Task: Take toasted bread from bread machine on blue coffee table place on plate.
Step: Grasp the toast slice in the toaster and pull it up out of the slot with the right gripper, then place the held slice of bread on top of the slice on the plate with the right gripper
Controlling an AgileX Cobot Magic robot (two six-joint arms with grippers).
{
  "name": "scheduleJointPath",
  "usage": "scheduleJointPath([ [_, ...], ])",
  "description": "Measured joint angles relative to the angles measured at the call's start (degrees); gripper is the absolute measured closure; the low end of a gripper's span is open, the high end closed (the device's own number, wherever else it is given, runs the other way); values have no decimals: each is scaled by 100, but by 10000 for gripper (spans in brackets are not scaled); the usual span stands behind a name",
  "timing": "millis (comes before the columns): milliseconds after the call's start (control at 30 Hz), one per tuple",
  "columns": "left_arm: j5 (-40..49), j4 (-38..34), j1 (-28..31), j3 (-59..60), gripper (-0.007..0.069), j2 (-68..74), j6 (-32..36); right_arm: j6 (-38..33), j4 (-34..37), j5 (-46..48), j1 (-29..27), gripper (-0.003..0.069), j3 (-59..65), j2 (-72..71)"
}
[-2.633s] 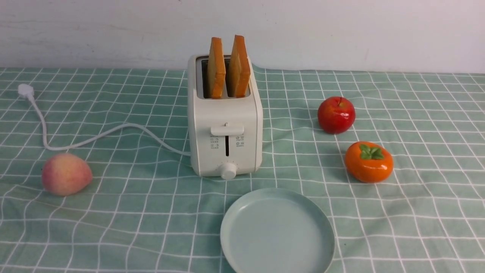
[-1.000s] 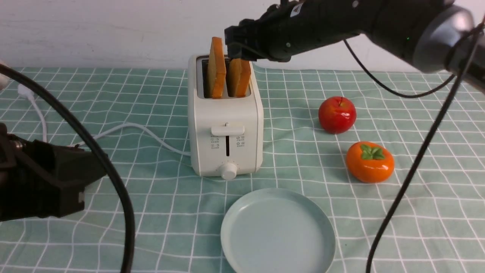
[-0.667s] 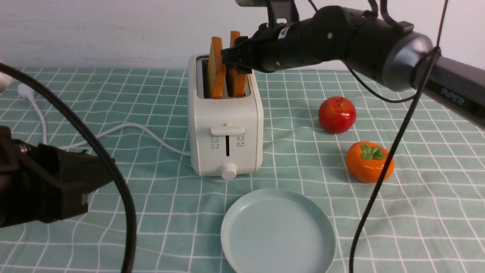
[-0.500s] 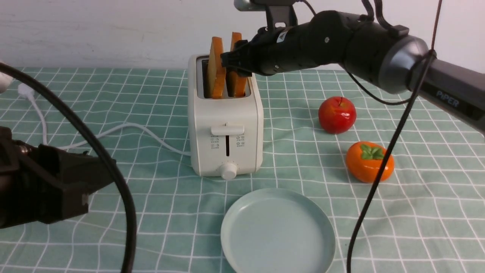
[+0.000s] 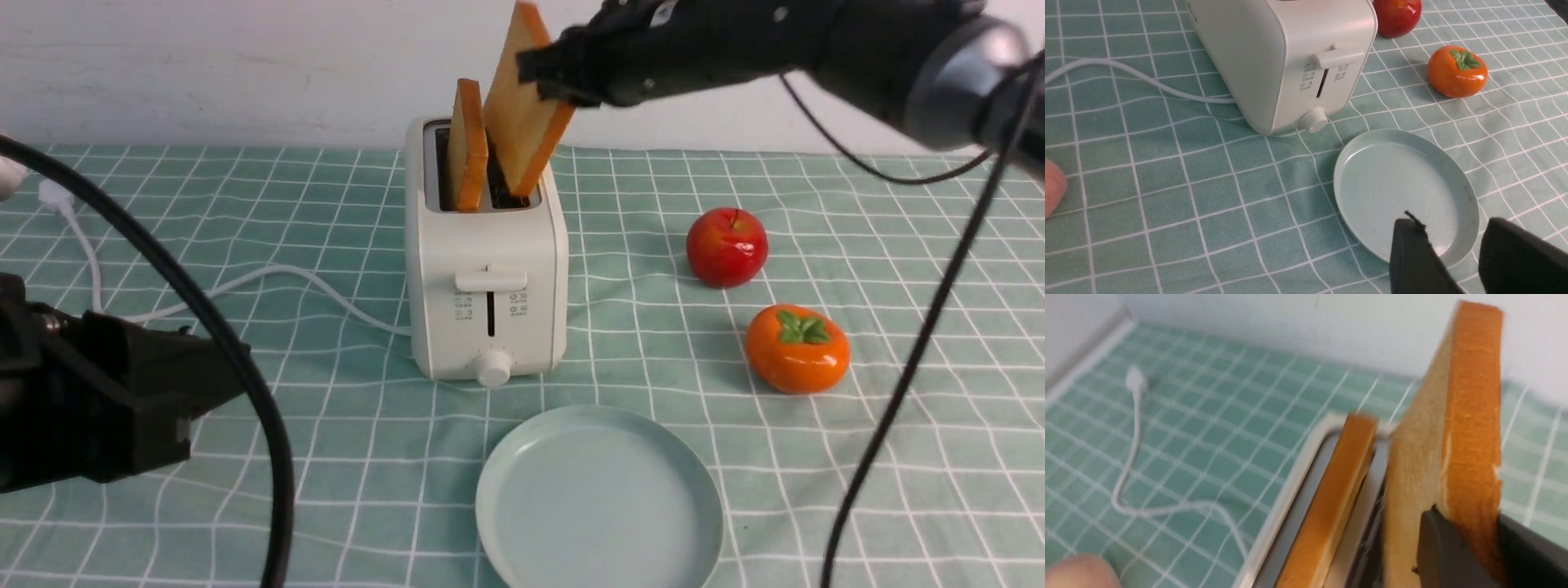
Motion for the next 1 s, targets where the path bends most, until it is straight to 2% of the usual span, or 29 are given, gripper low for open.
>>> scheduleJointPath([
  [200, 10, 0, -7, 0, 387, 0, 0, 0, -267, 1297, -571, 559, -31, -1198],
  [300, 10, 0, -7, 0, 387, 0, 0, 0, -603, 3185, -1006, 559, -86, -1673],
  [367, 10, 0, -7, 0, 387, 0, 0, 8, -603, 3977, -1189, 559, -9, -1700],
  [500, 24, 0, -7, 0, 387, 0, 0, 64, -168, 4194, -1271, 559, 701, -1663],
  [667, 35, 0, -7, 0, 387, 0, 0, -628, 1872, 4203, -1043, 559, 2302, -1428],
  [700, 37, -38, -7, 0, 387, 0, 0, -1155, 2727, 4170, -906, 559, 2823, -1363],
  [833, 78, -190, -7, 0, 387, 10, 0, -2382, 4264, 4105, -689, 559, 3703, -1307],
  [900, 104, -222, -7, 0, 387, 10, 0, -2831, 4649, 4025, -684, 559, 3963, -1285],
  [1000, 131, -238, -7, 0, 387, 10, 0, -3302, 4782, 3734, -690, 559, 4190, -1198],
])
